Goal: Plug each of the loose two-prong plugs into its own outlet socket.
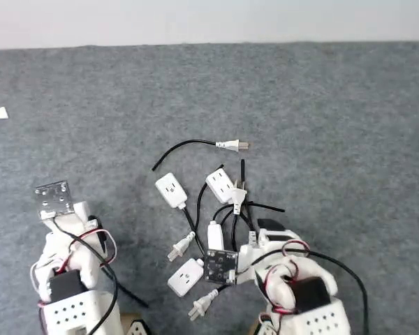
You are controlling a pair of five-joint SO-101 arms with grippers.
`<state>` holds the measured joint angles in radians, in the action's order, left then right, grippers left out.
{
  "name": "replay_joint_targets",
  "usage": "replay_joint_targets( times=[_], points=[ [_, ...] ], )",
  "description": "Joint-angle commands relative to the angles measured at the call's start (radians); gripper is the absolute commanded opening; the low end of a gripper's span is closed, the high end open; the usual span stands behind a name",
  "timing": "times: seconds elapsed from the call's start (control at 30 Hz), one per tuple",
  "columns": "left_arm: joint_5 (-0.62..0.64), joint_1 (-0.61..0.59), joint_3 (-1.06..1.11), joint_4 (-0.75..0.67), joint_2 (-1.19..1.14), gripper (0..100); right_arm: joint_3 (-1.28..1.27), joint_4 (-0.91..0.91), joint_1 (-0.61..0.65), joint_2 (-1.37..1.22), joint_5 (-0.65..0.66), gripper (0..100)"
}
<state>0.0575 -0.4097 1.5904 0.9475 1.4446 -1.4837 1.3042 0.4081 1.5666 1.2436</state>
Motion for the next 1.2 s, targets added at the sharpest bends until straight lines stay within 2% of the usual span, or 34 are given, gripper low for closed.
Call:
replay_joint_targets(
  times=[0.0,0.13,0.23,0.33,0.43,0.8,1.17],
  points=[
    [-0.003,0.008,-0.015,-0.032,0.009,1,0.339,0.203,0.076,-0.277,-0.054,20.6],
    [-0.003,0.006,-0.015,-0.032,0.009,1,0.663,0.449,0.278,-0.59,-0.25,18.0],
    [-0.003,0.006,-0.015,-0.032,0.009,1,0.727,0.47,0.369,-0.788,-0.316,18.4],
    [-0.003,0.006,-0.015,-0.032,0.009,1,0.73,0.443,0.367,-0.906,-0.232,18.4],
    [-0.003,0.006,-0.015,-0.032,0.009,1,0.724,0.423,0.349,-0.908,-0.167,18.4],
    [-0.003,0.006,-0.015,-0.032,0.009,1,0.454,0.093,0.334,-0.825,-0.244,18.7],
    [-0.006,0.006,-0.015,-0.032,0.009,2,0.229,-0.087,0.331,-0.826,-0.241,18.8]
  ],
)
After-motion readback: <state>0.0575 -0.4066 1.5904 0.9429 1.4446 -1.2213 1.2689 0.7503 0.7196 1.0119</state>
